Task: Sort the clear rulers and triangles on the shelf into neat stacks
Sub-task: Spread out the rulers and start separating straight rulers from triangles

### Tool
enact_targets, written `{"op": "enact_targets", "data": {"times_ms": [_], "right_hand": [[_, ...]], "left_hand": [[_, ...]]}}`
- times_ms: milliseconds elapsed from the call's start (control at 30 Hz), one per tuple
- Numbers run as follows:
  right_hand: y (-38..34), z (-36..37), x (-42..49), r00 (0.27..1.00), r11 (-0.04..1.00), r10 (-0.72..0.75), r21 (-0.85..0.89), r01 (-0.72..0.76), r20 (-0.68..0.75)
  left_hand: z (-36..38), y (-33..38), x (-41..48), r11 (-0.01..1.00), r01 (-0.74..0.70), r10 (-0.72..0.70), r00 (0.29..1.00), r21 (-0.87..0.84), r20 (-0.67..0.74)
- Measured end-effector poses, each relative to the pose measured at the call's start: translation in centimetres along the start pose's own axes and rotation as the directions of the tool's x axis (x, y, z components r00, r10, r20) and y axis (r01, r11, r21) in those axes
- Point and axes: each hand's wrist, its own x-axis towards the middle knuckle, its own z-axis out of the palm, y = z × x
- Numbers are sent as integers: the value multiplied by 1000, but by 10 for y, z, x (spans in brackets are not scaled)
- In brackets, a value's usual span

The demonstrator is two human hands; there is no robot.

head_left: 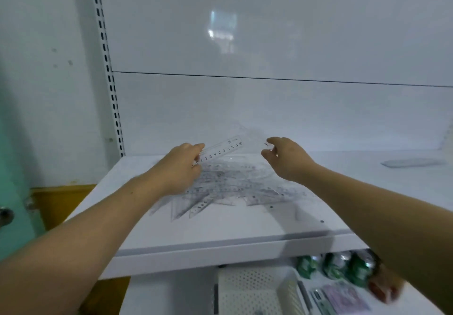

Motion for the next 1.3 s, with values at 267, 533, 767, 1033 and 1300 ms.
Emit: {"op": "enact_targets", "data": {"times_ms": [267,533,767,1033,1300], "right_hand": [[108,-78,-57,976,977,178,-93,-191,-127],[247,-169,-140,941,932,298,-166,-323,-162],[373,-239,-208,908,906,371,-138,-400,-193],[456,-255,-195,915,908,375,-141,-395,-150],[509,-226,-95,955,936,297,-191,-296,-28]], "left_hand": [[44,100,33,986,-159,163,983,-52,82],[116,267,58,941,-339,330,923,14,196],[189,395,84,923,-374,347,910,87,227],[223,437,138,960,-280,267,936,23,228],[260,423,210,958,-288,273,918,8,289]]}}
